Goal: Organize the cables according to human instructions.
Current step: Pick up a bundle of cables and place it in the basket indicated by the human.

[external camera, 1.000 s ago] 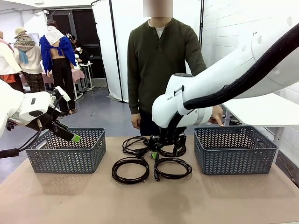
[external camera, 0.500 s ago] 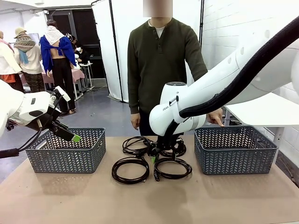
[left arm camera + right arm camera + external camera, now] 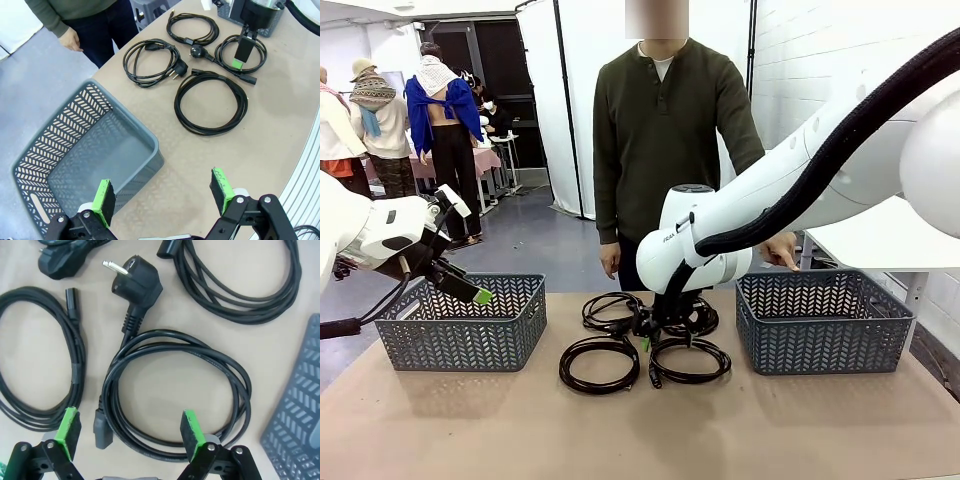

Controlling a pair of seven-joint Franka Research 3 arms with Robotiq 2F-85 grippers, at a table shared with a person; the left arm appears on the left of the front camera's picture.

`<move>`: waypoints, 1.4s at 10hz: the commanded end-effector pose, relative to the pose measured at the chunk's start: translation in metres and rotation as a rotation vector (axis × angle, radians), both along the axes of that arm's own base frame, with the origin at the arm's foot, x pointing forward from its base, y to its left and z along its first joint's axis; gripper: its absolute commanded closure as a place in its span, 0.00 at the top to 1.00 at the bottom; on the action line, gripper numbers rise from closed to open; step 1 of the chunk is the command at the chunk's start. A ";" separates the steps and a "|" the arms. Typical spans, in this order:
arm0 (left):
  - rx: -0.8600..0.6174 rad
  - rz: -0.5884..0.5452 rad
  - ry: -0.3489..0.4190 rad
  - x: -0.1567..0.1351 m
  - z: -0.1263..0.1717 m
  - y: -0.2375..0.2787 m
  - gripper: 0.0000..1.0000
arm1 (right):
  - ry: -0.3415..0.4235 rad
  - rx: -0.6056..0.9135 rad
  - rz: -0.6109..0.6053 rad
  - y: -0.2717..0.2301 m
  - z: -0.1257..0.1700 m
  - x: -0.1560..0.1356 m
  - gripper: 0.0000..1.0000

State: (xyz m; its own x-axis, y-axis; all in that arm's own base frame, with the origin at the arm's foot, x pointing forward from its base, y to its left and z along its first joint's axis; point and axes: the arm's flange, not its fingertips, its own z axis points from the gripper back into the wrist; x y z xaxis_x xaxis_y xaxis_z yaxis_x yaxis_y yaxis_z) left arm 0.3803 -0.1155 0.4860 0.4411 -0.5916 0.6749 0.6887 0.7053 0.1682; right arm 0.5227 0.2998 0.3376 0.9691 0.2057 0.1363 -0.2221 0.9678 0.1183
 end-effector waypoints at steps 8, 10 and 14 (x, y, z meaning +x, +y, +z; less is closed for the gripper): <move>-0.010 0.013 0.004 0.001 -0.001 0.001 1.00 | 0.005 -0.067 -0.133 0.012 -0.023 0.018 1.00; -0.010 0.013 0.004 0.001 -0.001 0.001 1.00 | 0.008 -0.073 -0.137 0.015 -0.026 0.021 1.00; -0.010 0.013 0.004 0.001 -0.001 0.001 1.00 | 0.022 -0.096 -0.149 0.018 -0.029 0.029 1.00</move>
State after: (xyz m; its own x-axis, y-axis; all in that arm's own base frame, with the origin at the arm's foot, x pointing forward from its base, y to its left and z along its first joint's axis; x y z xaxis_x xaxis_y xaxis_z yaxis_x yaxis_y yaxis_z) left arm 0.3803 -0.1155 0.4861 0.4412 -0.5915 0.6749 0.6886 0.7054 0.1682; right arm 0.5455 0.3097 0.3112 0.9909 0.0914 0.0986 -0.0993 0.9919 0.0792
